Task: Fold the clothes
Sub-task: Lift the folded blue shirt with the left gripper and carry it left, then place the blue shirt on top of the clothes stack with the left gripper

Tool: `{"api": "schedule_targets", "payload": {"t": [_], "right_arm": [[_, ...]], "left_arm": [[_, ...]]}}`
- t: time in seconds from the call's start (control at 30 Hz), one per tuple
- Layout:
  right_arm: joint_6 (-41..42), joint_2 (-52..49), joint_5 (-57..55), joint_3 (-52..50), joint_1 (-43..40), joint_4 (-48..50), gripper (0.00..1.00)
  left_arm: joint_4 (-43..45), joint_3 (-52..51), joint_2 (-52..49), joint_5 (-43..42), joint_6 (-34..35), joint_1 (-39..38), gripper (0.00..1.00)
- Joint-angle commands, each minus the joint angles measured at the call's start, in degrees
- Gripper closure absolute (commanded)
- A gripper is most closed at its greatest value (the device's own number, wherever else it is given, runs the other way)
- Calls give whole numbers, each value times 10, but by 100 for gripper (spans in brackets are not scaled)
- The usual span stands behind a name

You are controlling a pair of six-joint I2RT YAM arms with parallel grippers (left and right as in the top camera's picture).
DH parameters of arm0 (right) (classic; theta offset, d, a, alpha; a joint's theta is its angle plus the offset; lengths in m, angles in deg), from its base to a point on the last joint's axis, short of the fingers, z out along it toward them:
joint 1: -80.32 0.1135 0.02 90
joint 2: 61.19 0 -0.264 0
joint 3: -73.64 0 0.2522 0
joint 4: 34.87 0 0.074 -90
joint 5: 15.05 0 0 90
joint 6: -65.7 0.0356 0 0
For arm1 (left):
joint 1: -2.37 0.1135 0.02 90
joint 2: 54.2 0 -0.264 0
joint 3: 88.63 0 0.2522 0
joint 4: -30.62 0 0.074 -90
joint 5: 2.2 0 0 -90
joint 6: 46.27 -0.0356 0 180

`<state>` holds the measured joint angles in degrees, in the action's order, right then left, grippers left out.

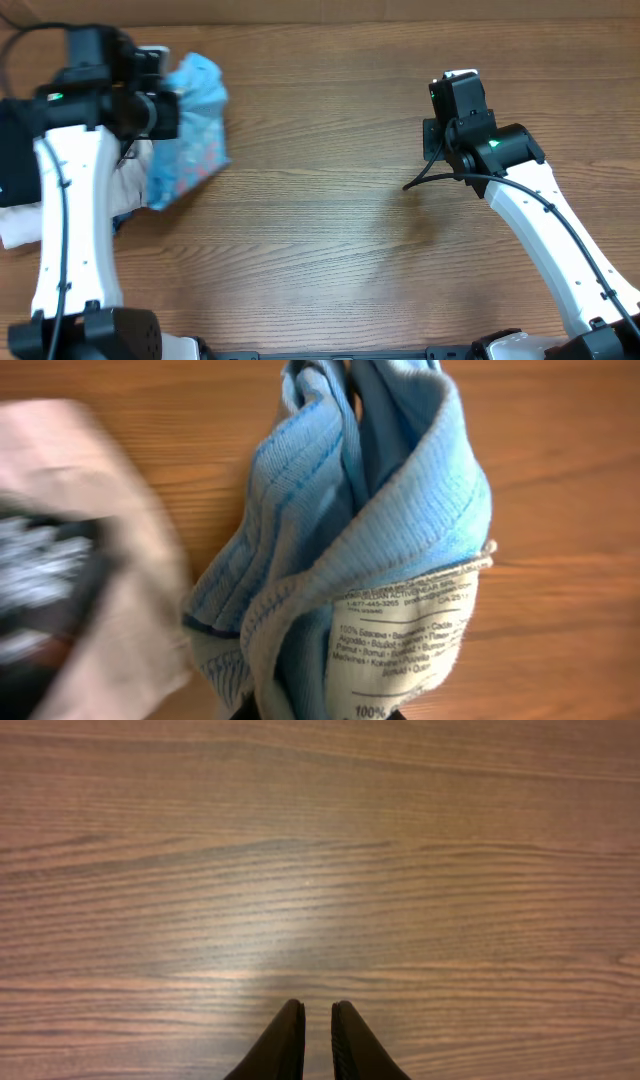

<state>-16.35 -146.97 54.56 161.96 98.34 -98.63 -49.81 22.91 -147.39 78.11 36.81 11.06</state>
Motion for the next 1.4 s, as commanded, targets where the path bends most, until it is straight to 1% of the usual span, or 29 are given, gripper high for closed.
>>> {"api": "schedule_targets", "payload": {"t": [0.0, 0.23, 0.5, 0.77, 0.97, 1.37], "right_arm": [[6, 17, -6, 9, -2, -8, 87], [6, 17, -6, 8, -2, -18, 87], [7, 17, -6, 8, -2, -19, 86], [7, 17, -6, 8, -2, -20, 86], [7, 17, -5, 8, -2, -20, 86], [7, 17, -3, 8, -2, -22, 85]], "left_arm": [[-7, 56, 22, 47, -30, 48, 96], [10, 102, 22, 48, -34, 118, 96], [52, 104, 21, 47, -34, 177, 96], [63, 104, 9, 35, -47, 226, 96], [85, 104, -31, 35, -47, 257, 96], [170, 104, -131, 35, -47, 322, 96]]}}
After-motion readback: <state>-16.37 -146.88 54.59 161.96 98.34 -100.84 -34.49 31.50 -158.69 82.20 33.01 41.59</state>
